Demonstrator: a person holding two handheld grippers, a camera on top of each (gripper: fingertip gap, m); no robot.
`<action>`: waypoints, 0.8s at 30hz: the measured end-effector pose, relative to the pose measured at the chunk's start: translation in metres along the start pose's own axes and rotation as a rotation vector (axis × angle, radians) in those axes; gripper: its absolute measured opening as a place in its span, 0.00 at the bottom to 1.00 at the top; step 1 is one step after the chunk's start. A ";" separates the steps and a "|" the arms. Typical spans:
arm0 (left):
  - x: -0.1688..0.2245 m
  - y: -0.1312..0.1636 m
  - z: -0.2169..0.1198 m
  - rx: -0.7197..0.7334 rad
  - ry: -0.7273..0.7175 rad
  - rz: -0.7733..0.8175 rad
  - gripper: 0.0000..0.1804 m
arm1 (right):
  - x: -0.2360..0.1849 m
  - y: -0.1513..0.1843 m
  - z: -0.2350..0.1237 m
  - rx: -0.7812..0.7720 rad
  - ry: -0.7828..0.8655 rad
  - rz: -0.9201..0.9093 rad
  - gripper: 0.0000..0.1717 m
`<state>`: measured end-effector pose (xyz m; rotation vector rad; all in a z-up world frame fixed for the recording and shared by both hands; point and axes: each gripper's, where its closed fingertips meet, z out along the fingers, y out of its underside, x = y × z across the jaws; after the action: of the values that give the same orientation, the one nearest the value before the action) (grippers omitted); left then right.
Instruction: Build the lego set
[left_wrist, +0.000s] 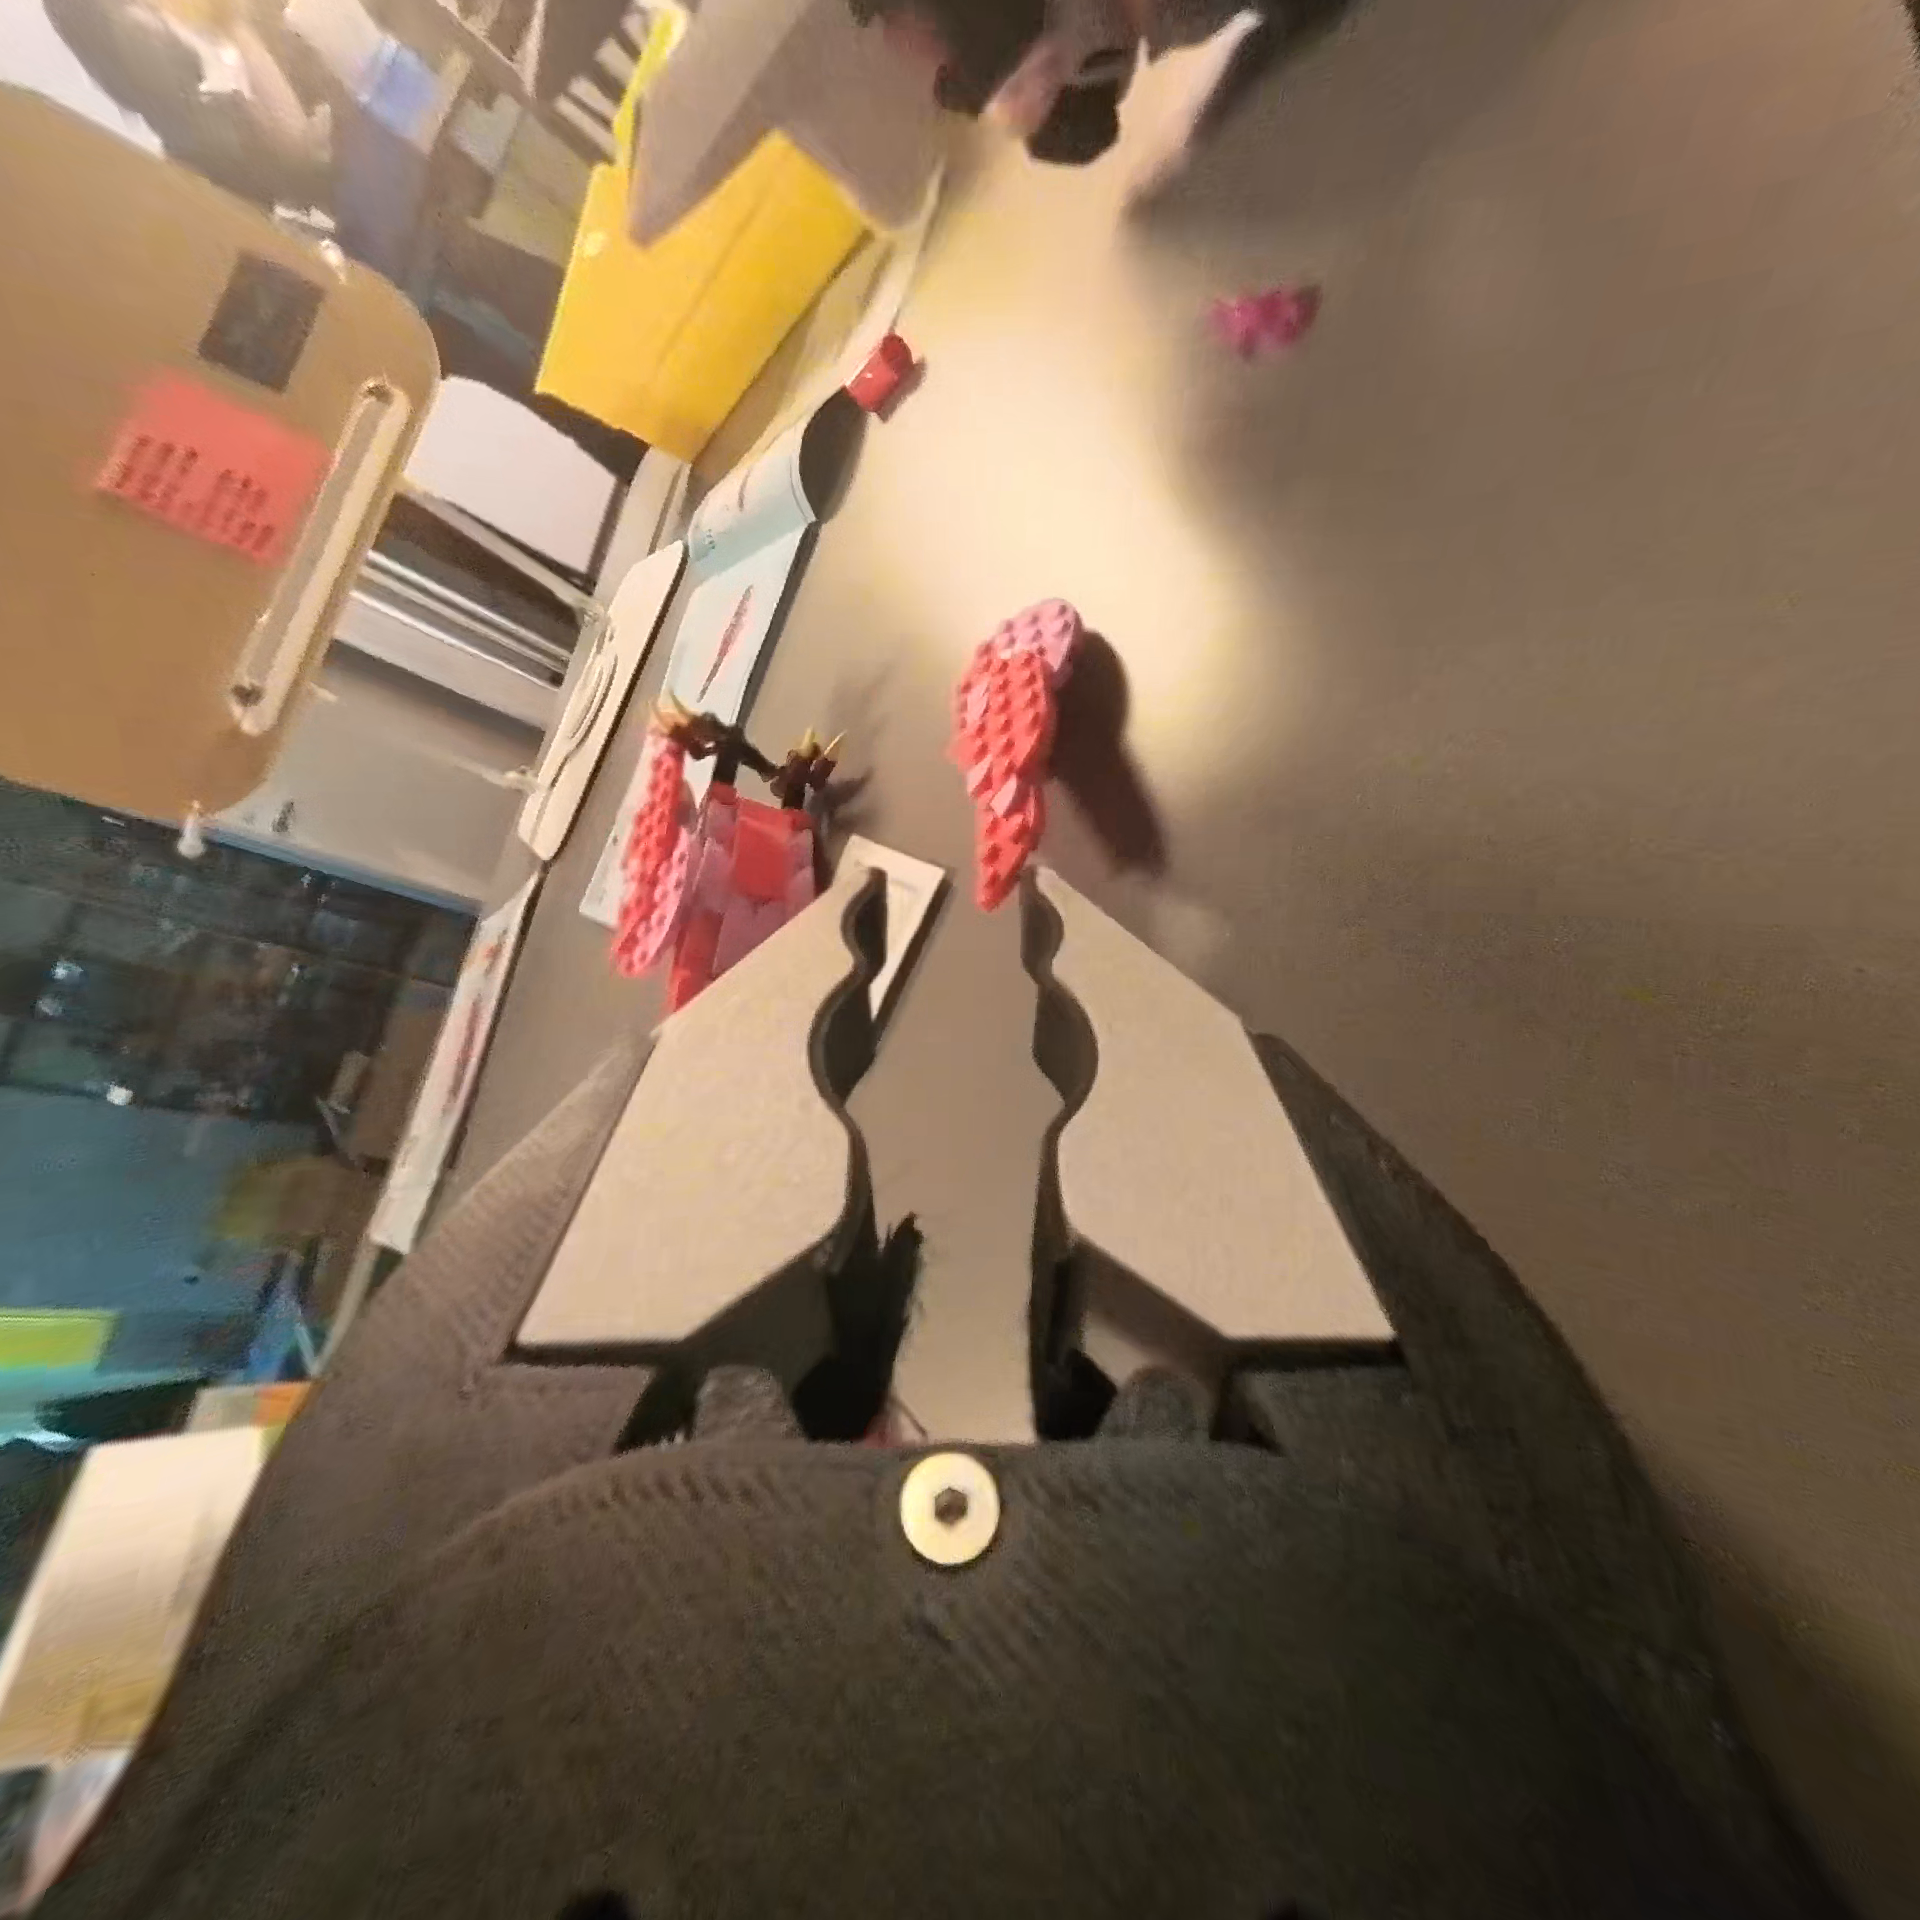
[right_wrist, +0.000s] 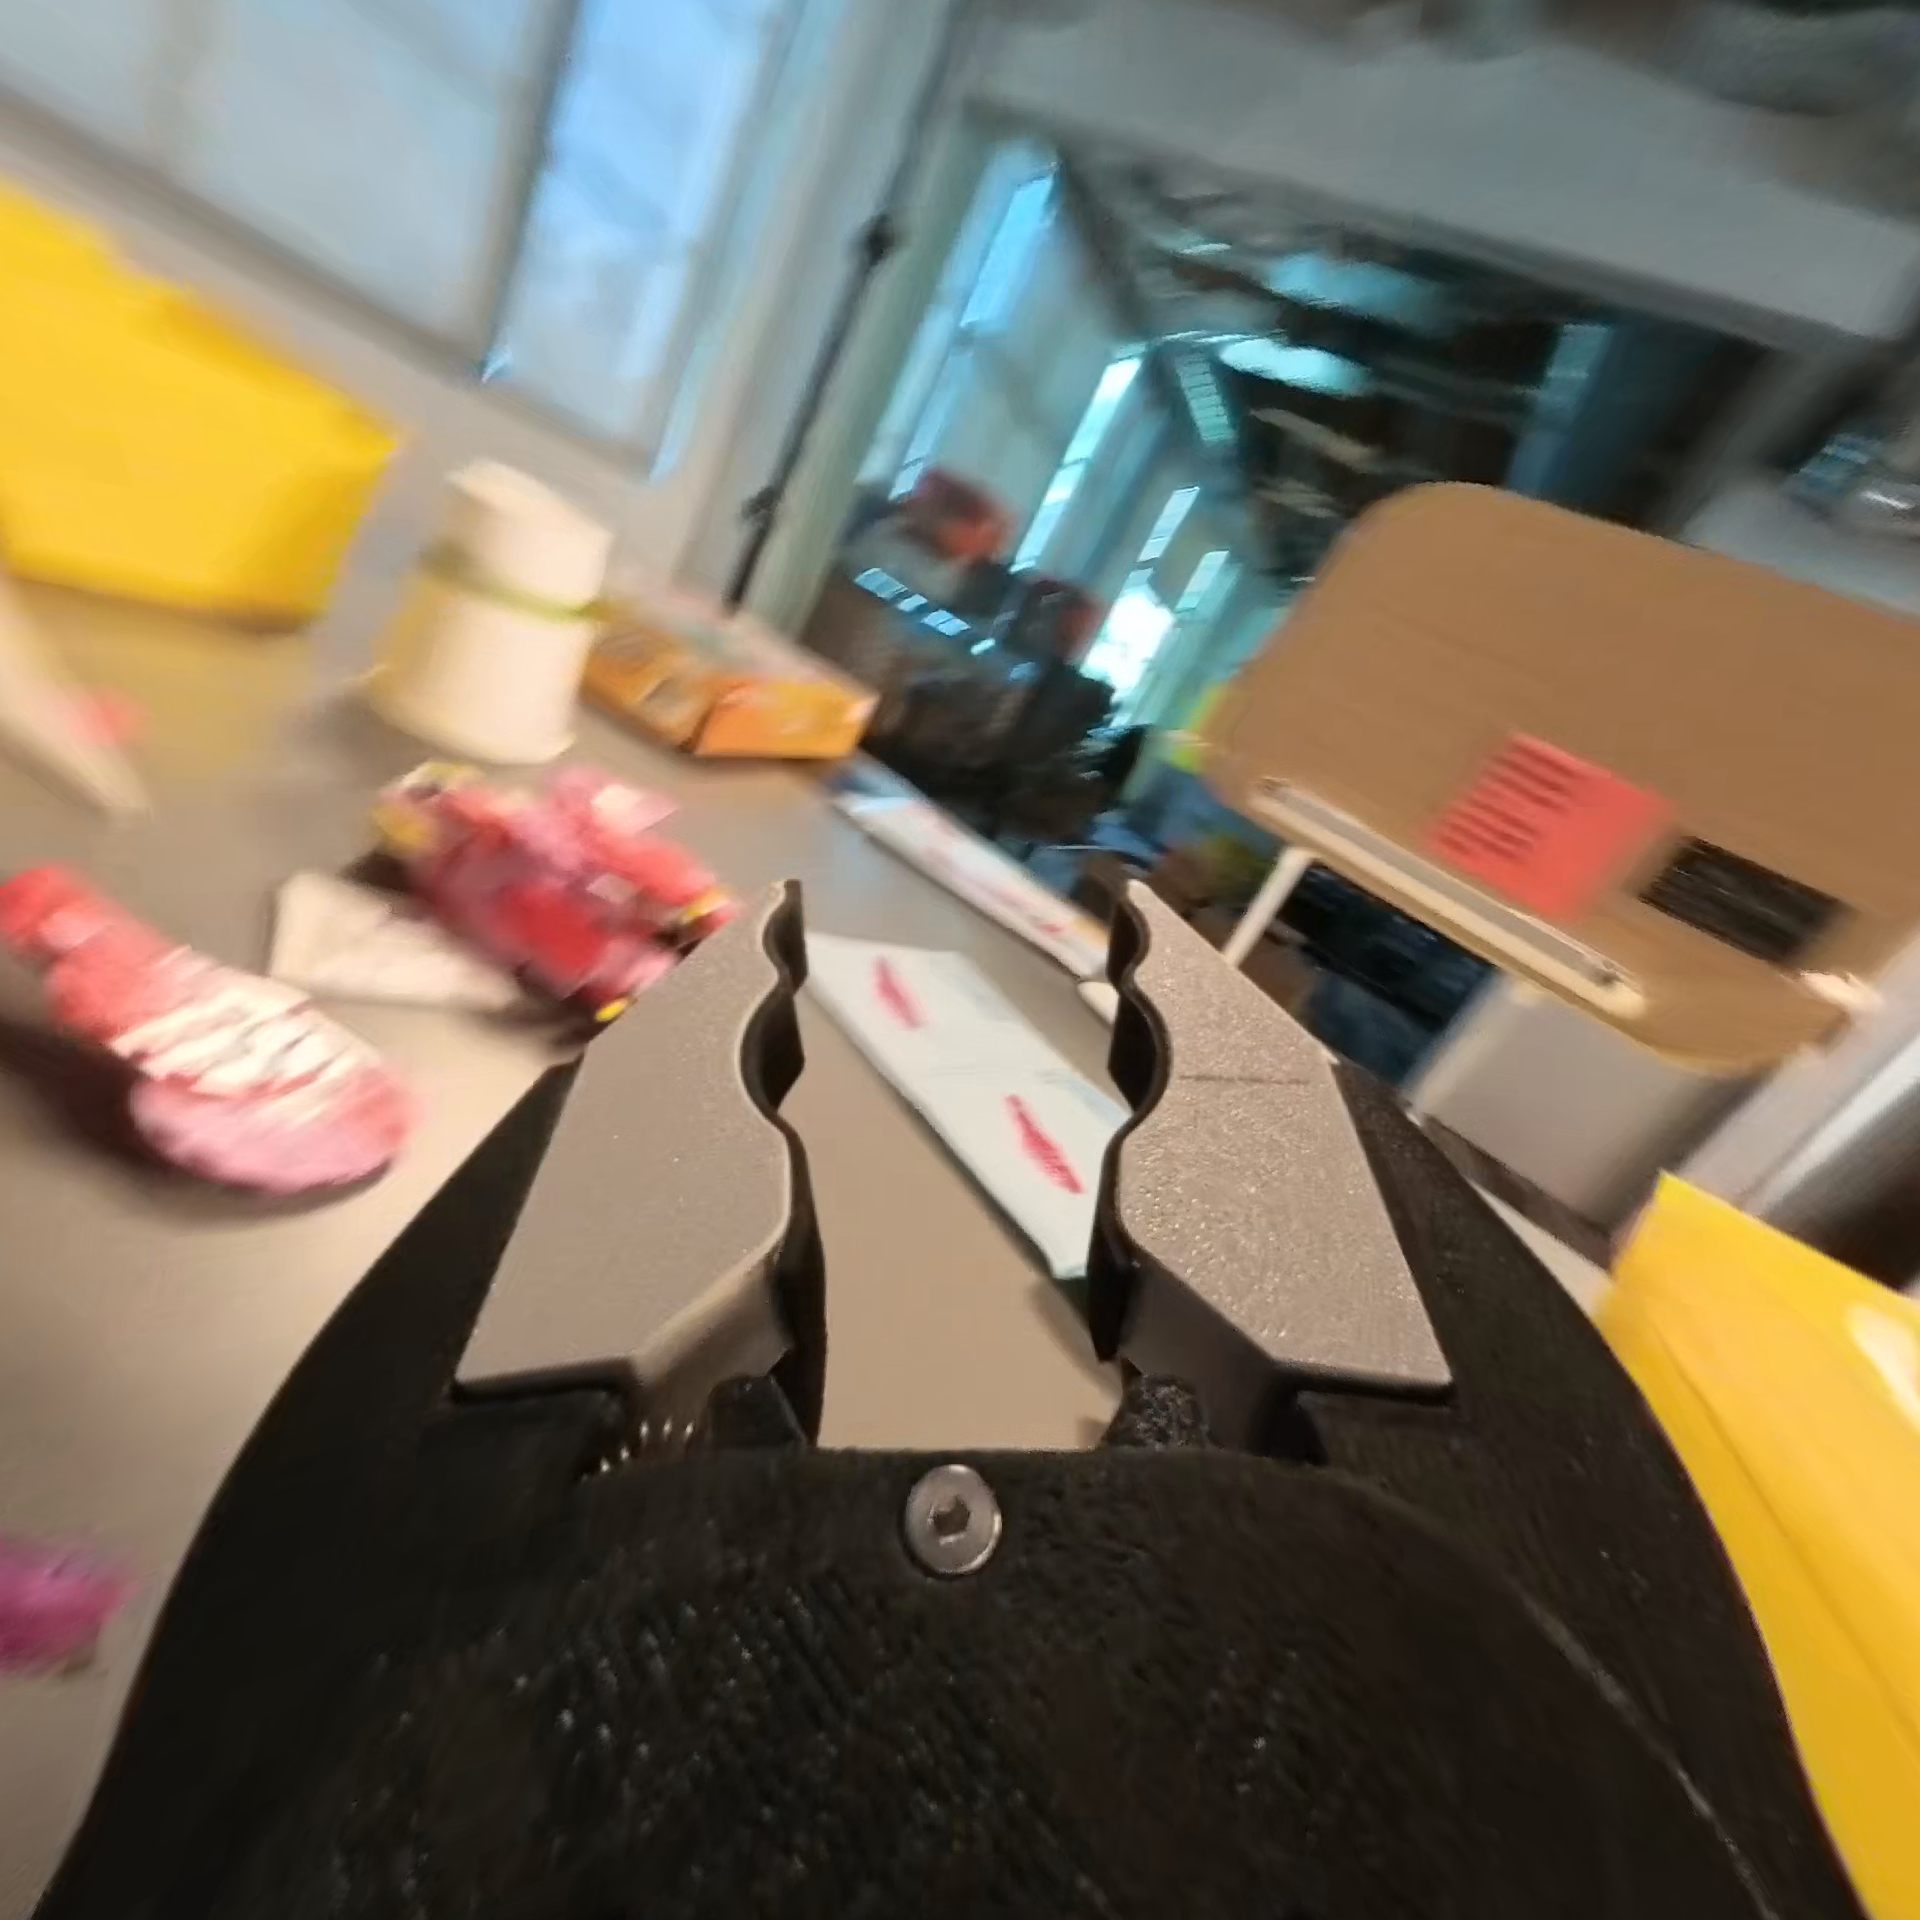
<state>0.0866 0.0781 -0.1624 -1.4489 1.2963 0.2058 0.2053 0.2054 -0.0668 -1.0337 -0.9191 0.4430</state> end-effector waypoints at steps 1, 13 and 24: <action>0.000 -0.001 -0.002 0.006 0.003 -0.034 0.14 | 0.007 -0.001 -0.003 0.017 0.022 0.043 0.32; 0.013 0.018 -0.017 -0.189 0.166 -0.342 0.29 | 0.049 0.021 -0.003 -0.050 0.228 0.063 0.22; -0.100 -0.011 -0.045 0.251 -0.582 -0.635 0.22 | 0.117 0.048 0.021 -0.068 0.574 0.185 0.09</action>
<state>0.0342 0.0982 -0.0670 -1.3716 0.3485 0.0282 0.2585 0.3209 -0.0537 -1.2270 -0.3289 0.2439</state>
